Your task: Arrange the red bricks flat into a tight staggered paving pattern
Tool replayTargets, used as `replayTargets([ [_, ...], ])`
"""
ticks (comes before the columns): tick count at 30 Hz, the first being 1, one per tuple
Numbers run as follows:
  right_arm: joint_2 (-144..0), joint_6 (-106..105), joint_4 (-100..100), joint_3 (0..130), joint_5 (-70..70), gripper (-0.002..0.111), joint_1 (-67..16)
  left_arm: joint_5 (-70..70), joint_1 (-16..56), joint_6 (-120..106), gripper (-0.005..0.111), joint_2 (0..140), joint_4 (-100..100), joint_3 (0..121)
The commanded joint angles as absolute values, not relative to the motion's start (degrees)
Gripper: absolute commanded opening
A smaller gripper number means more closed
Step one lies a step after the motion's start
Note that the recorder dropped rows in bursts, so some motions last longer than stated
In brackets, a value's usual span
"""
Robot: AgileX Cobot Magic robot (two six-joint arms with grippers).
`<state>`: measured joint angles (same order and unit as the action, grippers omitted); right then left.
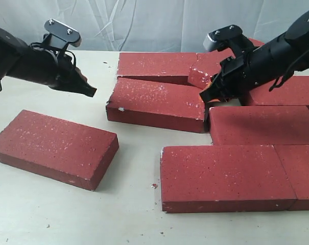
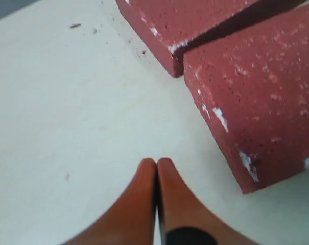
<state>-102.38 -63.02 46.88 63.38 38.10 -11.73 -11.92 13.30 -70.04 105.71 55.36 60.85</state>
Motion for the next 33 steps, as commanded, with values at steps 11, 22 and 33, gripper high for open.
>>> replayTargets([
  [11,-109.1,-61.6,35.8,67.0,43.1,-0.001,-22.1,-20.4,13.3,-69.4,0.0,112.0,56.0,64.6],
  [22,-112.2,-51.3,23.6,67.2,30.8,-0.001,-22.7,-21.0,13.8,-69.4,0.0,113.7,58.0,64.8],
  [33,-114.0,-49.3,23.6,67.2,20.7,-0.001,-22.7,-19.4,13.9,-69.5,0.0,113.7,58.1,64.8],
])
